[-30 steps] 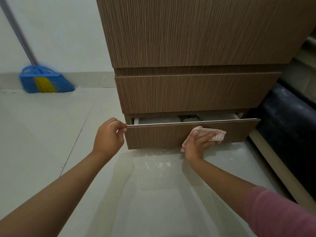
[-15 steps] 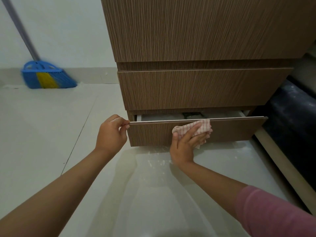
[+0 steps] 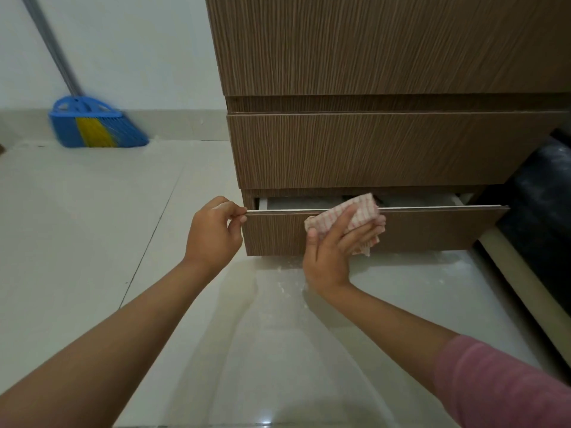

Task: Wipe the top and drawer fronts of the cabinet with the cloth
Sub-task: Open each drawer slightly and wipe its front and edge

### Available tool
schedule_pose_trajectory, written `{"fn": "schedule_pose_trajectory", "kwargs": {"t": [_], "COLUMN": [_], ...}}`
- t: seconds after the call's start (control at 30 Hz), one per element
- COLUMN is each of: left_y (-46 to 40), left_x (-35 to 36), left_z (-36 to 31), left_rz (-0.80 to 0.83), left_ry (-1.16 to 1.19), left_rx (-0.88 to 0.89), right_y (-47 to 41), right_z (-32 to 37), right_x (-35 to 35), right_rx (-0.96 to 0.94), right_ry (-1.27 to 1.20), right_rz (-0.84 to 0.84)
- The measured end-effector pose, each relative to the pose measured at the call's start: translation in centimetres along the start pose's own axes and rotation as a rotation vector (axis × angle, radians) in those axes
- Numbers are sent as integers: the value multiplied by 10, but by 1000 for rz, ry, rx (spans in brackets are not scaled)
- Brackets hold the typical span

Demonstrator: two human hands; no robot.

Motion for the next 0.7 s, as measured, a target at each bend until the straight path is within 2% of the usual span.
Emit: {"fn": "schedule_pose_trajectory", "kwargs": {"t": [0.13,0.47,0.57,0.7], "left_y": [0,-4,-8,-11], "left_x": [-1,1,2,3], "left_z": [1,10,17,25], "left_rz": [-7,18,53,79], "left_ry": [7,77,126,194], "left_rx": [-3,-43,-84,-156], "right_y": [11,5,0,7], "right_z": [0,-23,0,23], "right_x": [25,17,13,35], "right_rx": [-86,30,-67,-240], "right_ry": [82,51,41,166], "right_rz": [32,-38,-79,-92]}}
Point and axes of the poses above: each hand's wrist, its own y-axis away from the middle knuckle, its own x-axis out of the palm, z = x × y, the point moved 8 cm from there along -y, towards the middle knuckle, and after that the axes turned 7 degrees about z, right-handed, at the moved point
